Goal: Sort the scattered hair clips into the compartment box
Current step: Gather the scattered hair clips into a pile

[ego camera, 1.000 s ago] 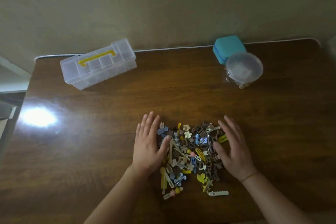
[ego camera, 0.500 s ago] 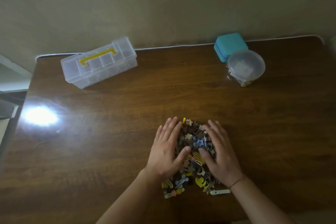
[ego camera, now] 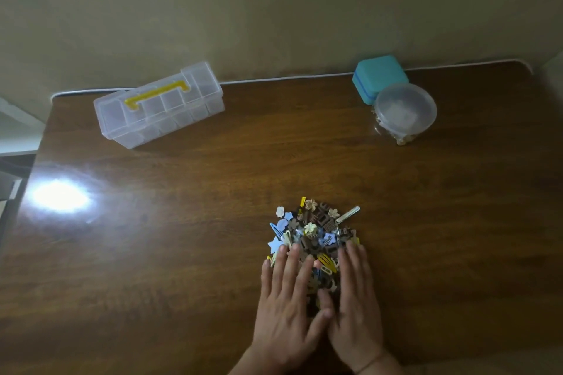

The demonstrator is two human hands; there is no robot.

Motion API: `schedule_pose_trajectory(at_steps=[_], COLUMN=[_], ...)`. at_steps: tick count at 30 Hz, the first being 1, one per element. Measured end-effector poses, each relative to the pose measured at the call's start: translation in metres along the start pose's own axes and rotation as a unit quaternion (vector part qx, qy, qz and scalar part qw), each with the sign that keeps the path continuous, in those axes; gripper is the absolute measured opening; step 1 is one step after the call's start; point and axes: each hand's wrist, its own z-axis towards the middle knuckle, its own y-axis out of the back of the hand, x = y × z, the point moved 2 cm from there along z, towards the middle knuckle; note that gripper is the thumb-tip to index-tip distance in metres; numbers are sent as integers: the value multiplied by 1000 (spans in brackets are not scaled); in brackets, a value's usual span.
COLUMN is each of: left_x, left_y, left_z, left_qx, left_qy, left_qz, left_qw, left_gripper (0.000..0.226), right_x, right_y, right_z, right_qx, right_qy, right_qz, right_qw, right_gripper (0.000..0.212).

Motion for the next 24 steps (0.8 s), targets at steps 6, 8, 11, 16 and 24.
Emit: schedule_pose_trajectory(at_steps=[6,8,11,16,24], left_x=[3,18,41,57,54], left_y=[21,36,49,46,40], left_z=[27,50,89,118,99], left_qx=[-62,-78,-33,52,67], left_qy=[31,58,64,-30,-90], left_qz=[-46,-64,-80,-70,-97], left_qw=[997,993,994,996,989], left_gripper=[74,73,74,77,69], right_x=[-3,-11,-18,-19,-21], right_y=[26,41,51,47,43], right_z=[21,51,102,141,120], right_qx=[-63,-45,47,185,216], right_qy=[15,31,94,219,276], right_qz=[79,82,42,-54,-55], right_qw=[995,995,994,957,935], right_gripper=[65,66,66,71,78])
